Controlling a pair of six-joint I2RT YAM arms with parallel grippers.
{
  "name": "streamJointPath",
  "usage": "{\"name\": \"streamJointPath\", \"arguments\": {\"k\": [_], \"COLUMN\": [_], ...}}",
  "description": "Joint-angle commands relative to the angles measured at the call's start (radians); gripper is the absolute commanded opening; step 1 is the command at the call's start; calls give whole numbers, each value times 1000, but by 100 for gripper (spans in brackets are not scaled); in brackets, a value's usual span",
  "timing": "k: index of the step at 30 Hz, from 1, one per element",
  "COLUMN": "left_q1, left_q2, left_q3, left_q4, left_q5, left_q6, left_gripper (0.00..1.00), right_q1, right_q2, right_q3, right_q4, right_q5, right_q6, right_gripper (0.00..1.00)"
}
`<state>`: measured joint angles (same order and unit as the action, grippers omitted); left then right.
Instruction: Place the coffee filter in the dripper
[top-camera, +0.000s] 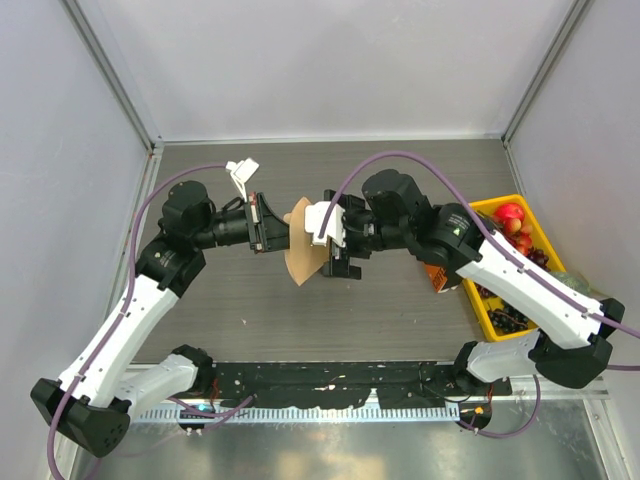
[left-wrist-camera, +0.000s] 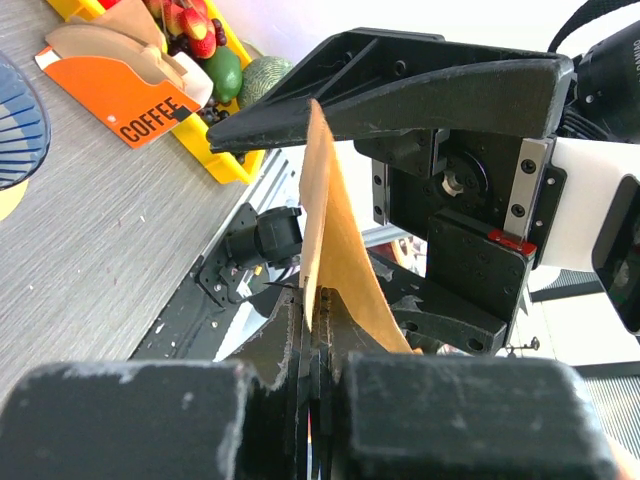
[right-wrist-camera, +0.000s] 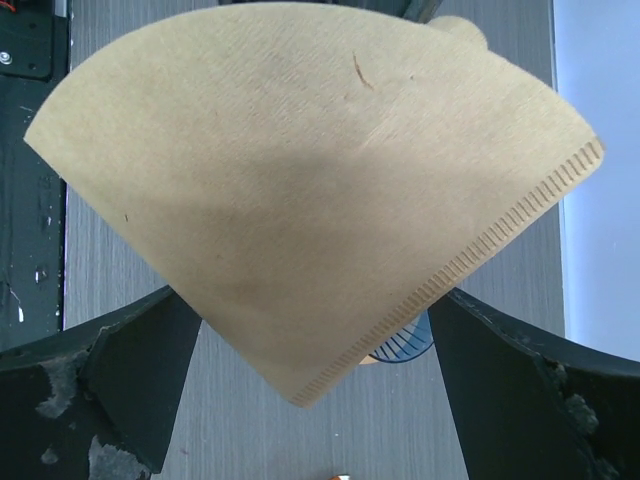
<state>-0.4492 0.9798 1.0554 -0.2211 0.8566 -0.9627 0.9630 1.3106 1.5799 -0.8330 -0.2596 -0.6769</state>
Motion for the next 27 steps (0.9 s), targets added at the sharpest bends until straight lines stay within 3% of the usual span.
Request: {"name": "streamJointPath", "arguments": {"k": [1, 5, 12, 18, 20, 21, 22, 24, 27], "left_q1": [6, 6, 6, 6, 6, 6, 6, 6, 6], "left_q2": [-10, -24, -26, -27, -32, -35, -38, -49, -50], "left_q3": [-1, -9, -11, 6, 9, 11, 8, 6, 5], "left_q4": [19, -21, -20, -44, -46, -35, -28, -5, 11], "left_q5": [9, -14, -11, -10, -5, 2, 8, 13, 24], "left_q6": [16, 56, 90, 150, 165, 173, 180, 199, 217], "left_gripper": [0, 0, 0, 0, 0, 0, 0, 0, 0], "right_q1": [6, 6, 5, 5, 5, 5, 3, 5, 5], "right_q2": [10, -10, -13, -14, -22, -28, -33, -39, -42], "right_q3": [64, 69, 66, 65, 57, 48, 45, 34, 29], "right_q4": [49, 29, 8, 8, 14, 23, 28, 37, 37], "right_q5": [-6, -32, -50, -29, -24, -21, -18, -17, -33], "right_q6": [42, 39, 48, 56, 57, 65, 69, 85, 102], "right_gripper": [93, 79, 71, 51, 49, 49, 59, 92, 98]}}
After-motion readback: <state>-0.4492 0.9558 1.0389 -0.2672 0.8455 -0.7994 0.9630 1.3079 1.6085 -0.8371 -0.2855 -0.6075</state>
